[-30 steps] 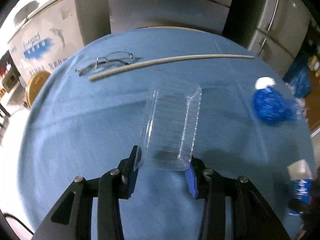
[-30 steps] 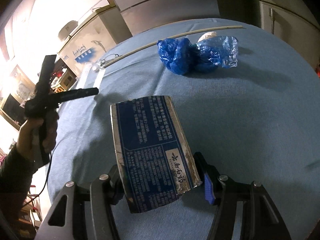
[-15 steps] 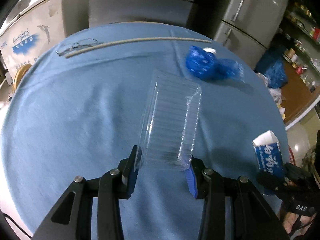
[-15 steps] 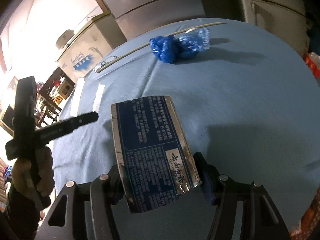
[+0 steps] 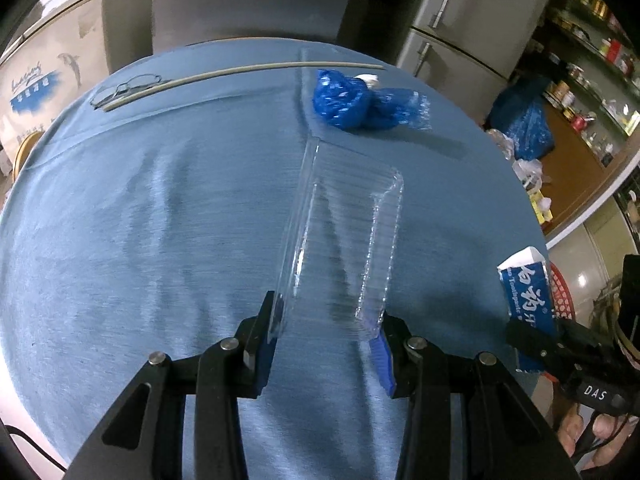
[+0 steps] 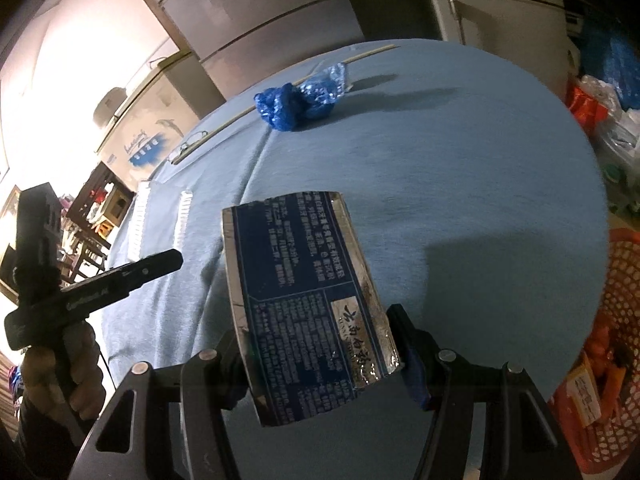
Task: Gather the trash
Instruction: 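Carry the clear container and blue packet over the red basket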
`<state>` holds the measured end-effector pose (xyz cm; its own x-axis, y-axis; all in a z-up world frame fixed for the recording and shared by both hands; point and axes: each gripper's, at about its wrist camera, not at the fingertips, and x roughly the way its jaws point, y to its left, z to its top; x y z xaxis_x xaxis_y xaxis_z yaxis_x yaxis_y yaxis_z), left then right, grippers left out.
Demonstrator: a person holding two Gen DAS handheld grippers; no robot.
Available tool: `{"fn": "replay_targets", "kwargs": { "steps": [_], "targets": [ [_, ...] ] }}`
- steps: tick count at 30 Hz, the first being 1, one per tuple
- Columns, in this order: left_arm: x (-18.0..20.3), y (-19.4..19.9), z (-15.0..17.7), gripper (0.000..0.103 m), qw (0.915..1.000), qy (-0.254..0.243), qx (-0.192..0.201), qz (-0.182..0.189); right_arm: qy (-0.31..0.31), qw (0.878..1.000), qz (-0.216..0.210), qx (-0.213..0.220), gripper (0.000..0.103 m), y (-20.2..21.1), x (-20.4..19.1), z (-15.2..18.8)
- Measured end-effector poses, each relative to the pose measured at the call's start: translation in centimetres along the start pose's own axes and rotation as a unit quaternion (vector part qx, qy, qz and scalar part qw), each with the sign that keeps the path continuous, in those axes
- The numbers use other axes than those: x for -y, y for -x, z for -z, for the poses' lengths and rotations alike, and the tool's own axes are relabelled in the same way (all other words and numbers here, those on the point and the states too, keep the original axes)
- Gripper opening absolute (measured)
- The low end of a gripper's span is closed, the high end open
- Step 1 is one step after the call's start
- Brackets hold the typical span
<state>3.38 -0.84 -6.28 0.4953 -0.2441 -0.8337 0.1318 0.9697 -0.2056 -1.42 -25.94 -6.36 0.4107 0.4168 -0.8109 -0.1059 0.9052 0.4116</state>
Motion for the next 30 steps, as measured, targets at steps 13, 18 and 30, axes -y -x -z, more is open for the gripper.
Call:
{"fn": "replay_targets", "kwargs": {
  "steps": [13, 18, 30],
  "targets": [
    [4.0, -0.2, 0.3, 0.043, 0.9993, -0.034, -0.003, 0.014, -0.041, 0.998, 0.014, 0.036, 0.064, 3.1, 2.6, 1.2],
    [5.9, -0.2, 0.6, 0.043, 0.9986, -0.048, -0.007, 0.02, -0.06, 0.997, 0.024, 0.048, 0.064, 4.3, 4.0, 1.9],
    [11.3, -0.3, 1.6, 0.043, 0.9942, -0.097, -0.014, 0.044, -0.135, 0.982, 0.082, 0.1, 0.064, 9.5, 10.8, 4.1]
  ]
}}
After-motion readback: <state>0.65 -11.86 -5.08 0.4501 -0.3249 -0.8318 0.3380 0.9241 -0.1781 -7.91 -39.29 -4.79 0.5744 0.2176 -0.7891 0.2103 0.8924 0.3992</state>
